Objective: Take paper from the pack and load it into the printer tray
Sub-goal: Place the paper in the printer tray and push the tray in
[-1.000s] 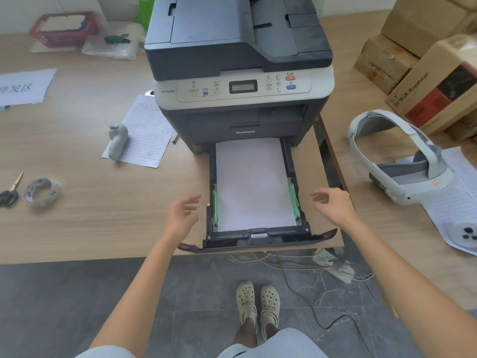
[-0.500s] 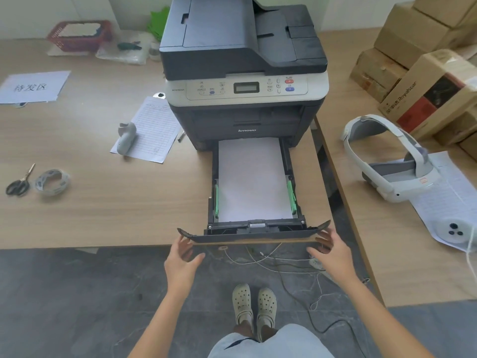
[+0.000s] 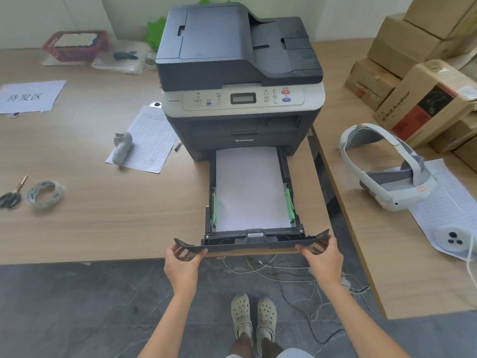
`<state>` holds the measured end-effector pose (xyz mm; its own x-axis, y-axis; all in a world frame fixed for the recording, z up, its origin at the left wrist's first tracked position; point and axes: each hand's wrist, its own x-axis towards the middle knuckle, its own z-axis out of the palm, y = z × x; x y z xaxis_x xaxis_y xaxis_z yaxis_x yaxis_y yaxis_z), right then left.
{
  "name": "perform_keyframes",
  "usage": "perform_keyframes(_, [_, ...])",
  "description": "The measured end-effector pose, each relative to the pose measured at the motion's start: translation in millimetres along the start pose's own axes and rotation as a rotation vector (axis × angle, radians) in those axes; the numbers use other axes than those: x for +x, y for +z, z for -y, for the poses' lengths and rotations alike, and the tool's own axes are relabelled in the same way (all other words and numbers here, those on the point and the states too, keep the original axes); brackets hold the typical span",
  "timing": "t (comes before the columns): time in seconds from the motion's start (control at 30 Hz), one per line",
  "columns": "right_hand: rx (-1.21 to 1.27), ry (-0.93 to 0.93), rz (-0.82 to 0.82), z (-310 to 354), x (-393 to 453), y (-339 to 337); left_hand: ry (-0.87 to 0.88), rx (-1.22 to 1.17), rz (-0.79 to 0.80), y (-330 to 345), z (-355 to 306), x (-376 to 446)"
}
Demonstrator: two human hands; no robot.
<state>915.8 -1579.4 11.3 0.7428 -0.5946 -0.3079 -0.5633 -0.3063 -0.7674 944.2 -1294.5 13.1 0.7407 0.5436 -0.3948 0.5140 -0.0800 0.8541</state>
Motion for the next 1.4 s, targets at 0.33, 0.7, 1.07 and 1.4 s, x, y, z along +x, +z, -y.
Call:
perform_keyframes(0.33, [0.023, -0.038, -0.026, 12, 26, 16, 0.034, -0.046, 0.009, 17, -14, 28])
perform_keyframes(0.7, [-0.020, -0.070, -0.067, 39, 65, 32, 0.092, -0.050, -0.035, 46, -34, 66])
perform_keyframes(1.07, [-0.030, -0.076, -0.090, 70, 115, 54, 0.101, -0.098, -0.046, 80, -62, 114])
perform_keyframes(1.4, [-0.006, -0.052, -0.081, 106, 166, 70, 0.080, -0.151, -0.052, 116, -92, 154])
